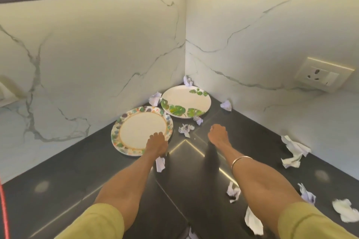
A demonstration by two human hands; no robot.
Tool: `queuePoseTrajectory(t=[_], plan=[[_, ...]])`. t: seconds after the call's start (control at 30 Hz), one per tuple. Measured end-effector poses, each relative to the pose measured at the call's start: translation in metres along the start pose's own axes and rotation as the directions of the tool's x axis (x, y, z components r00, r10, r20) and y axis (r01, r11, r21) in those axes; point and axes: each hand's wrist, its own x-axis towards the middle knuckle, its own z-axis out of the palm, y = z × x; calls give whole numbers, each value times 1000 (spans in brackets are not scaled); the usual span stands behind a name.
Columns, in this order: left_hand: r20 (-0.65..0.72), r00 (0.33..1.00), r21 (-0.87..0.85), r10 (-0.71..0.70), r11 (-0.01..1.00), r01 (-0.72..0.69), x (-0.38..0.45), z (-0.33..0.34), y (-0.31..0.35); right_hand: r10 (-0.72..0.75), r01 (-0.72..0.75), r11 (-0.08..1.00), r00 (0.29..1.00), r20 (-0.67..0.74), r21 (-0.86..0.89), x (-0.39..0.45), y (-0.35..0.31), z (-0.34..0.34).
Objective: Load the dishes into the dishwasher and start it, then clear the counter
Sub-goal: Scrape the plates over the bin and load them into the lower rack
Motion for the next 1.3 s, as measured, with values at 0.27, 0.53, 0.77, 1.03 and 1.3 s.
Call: queuePoseTrajectory(t=[0.27,0.53,0.77,1.03,1.3], plan=[[30,998,50,-52,997,51,51,28,-2,226,-231,973,952,205,0,79,-17,21],[-148,987,73,-68,994,79,62,58,1,328,-350,932,926,186,98,143,-33,55],[-194,980,219,-42,972,85,80,62,17,371,-386,911,921,118,147,155,-49,57],[-197,980,344,-18,935,86,86,58,24,434,-470,843,881,186,261,173,-59,62],[-165,986,361,-25,929,84,81,39,25,388,-366,632,912,130,683,148,-71,41]])
